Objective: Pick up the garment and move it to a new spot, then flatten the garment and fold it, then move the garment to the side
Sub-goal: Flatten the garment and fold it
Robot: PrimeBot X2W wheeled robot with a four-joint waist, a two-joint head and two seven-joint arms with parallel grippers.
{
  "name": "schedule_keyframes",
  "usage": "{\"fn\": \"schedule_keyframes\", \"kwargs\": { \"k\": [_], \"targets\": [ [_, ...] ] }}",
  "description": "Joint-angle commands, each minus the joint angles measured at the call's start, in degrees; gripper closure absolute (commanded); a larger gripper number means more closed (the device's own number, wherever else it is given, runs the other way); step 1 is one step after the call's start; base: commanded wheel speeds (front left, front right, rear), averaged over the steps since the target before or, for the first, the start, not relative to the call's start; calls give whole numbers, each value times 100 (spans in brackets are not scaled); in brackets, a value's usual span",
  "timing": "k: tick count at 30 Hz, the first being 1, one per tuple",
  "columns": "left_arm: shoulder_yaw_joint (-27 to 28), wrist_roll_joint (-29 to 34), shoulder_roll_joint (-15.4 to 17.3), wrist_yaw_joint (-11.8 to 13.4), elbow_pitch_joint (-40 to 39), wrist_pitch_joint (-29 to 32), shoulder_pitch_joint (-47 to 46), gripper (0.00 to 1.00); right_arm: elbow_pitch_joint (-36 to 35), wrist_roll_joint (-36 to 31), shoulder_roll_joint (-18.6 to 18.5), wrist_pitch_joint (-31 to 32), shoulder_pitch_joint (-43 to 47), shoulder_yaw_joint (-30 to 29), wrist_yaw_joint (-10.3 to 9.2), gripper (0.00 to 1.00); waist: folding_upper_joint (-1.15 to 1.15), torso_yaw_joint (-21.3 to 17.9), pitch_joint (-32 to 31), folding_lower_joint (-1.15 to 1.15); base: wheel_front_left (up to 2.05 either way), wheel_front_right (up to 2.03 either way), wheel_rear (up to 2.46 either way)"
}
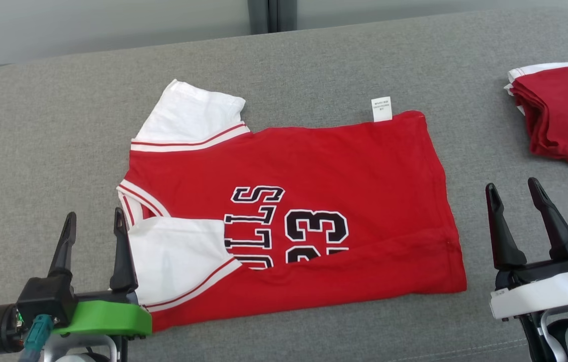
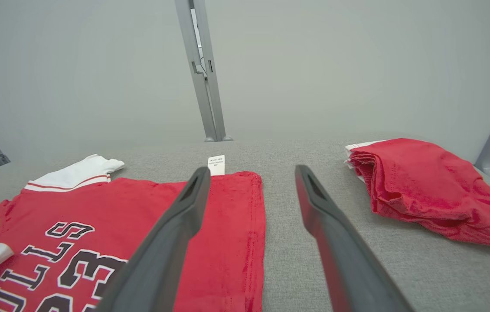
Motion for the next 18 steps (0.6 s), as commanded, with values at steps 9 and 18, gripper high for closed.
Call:
{"fn": "schedule_keyframes", "kwargs": {
  "k": [9, 18],
  "targets": [
    [-39, 169, 147, 146, -269, 167, -54, 0, -499, -226, 215, 305, 97, -113, -7, 0, 0, 16, -9, 0, 0, 0, 0],
    [-151, 96, 232, -25, -263, 419, -588, 0, -639, -178, 247, 376, -41, -146, -7, 0, 0, 52, 323, 0, 0, 0, 0]
  ]
}}
